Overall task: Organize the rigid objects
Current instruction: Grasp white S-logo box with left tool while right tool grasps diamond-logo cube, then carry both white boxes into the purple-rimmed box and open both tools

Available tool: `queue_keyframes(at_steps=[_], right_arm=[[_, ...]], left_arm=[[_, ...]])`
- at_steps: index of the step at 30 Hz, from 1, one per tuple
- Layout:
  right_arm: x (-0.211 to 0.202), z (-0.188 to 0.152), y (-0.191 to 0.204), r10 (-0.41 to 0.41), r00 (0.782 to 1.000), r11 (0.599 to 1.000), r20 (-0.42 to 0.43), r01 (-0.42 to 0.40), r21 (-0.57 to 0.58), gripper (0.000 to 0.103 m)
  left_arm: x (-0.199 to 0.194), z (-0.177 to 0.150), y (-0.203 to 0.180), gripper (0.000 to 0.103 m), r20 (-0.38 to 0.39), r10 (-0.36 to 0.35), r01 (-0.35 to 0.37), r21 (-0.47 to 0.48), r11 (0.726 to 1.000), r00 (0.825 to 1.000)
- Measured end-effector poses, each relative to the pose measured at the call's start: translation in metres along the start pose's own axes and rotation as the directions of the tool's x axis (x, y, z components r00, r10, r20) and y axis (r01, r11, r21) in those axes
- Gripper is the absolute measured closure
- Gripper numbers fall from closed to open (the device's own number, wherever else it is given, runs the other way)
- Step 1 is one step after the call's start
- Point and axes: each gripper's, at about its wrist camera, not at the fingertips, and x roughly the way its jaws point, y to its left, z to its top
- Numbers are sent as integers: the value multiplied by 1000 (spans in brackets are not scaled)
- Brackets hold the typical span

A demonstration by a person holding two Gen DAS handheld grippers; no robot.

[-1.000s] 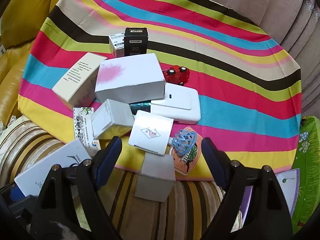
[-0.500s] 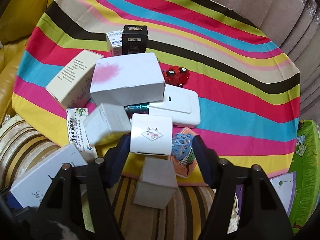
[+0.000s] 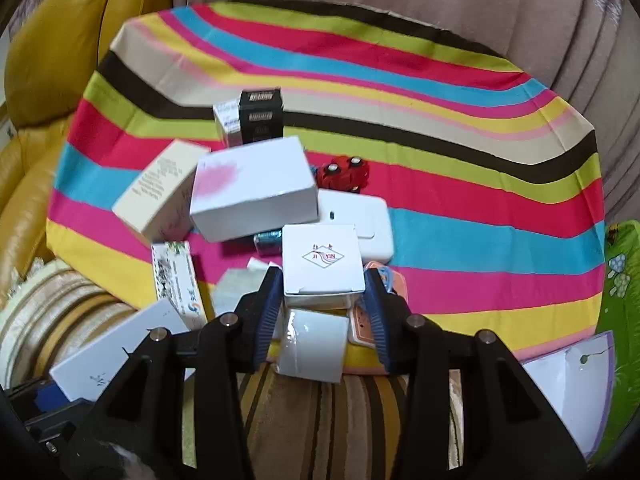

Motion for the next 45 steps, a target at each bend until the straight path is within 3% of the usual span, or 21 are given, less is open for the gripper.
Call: queue_keyframes(at_steps=[15,25,33,45], right_arm=[[-33,-8,-22,24,992,996,127,-35,80,57],[-65,-34,-51,-2,986,989,164,-22,146,57],[-79,-65,-98,-50,993,967,105,22,254,57],[-97,-119,-179,-154,988,898,2,139,416,57]], left_arm=[[-3,-2,-7,62,21,4,-5,24,1000,1000],[-2,-6,-22,62,20,-43,42,81,996,999],[23,-20,-56,62,-108,-135,149,141,979,985],[76,-48,-113,62,-314,-206,274,190,943,927]])
